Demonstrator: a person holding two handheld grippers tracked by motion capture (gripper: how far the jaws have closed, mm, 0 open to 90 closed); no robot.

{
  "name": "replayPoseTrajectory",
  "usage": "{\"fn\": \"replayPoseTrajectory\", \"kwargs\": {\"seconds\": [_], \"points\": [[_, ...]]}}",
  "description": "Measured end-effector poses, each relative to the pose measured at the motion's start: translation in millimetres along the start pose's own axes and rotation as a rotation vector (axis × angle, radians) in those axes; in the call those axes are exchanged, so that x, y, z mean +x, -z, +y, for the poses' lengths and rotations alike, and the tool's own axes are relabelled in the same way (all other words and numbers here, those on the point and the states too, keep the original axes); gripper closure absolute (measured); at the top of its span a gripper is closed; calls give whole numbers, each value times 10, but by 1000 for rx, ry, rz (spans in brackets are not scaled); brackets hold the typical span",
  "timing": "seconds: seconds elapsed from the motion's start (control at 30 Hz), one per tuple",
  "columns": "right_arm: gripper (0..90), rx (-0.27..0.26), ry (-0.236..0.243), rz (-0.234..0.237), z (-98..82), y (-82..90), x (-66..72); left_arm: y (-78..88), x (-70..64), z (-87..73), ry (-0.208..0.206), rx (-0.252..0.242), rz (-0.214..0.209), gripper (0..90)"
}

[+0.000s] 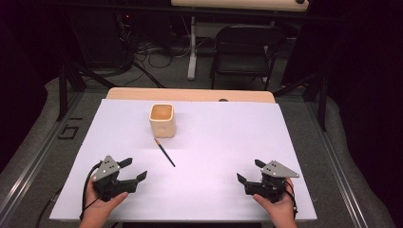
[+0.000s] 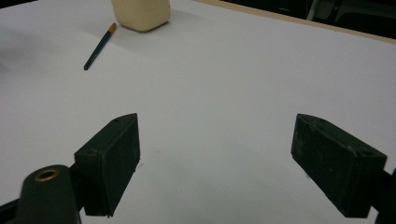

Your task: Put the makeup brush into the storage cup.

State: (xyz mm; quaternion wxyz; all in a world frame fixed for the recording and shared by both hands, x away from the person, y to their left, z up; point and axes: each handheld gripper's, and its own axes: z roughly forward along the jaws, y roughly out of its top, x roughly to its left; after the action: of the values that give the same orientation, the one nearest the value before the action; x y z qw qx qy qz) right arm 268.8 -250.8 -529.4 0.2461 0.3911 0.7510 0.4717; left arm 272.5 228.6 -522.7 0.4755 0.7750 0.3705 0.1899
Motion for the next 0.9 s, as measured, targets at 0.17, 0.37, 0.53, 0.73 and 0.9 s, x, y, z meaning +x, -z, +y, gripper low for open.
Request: {"fn": "replayPoseTrajectory", "kwargs": {"seconds": [0.17,0.37,0.53,0.73,0.9], "points": [[154,-5,7,3,1,4,11,12,-5,19,-4,0,4,248],[154,-6,11,7,4,0,16,-9,-25,12,-8,18,16,269],[154,-4,11,8,1,-1,13,-25,-19,18,14,33,21,268],[154,4,3,8,-12,-14,9,-74,20,35,63,84,-21,322],[154,10,0,5,-17,-20,8,-118,32,70,70,139,1,321]]}}
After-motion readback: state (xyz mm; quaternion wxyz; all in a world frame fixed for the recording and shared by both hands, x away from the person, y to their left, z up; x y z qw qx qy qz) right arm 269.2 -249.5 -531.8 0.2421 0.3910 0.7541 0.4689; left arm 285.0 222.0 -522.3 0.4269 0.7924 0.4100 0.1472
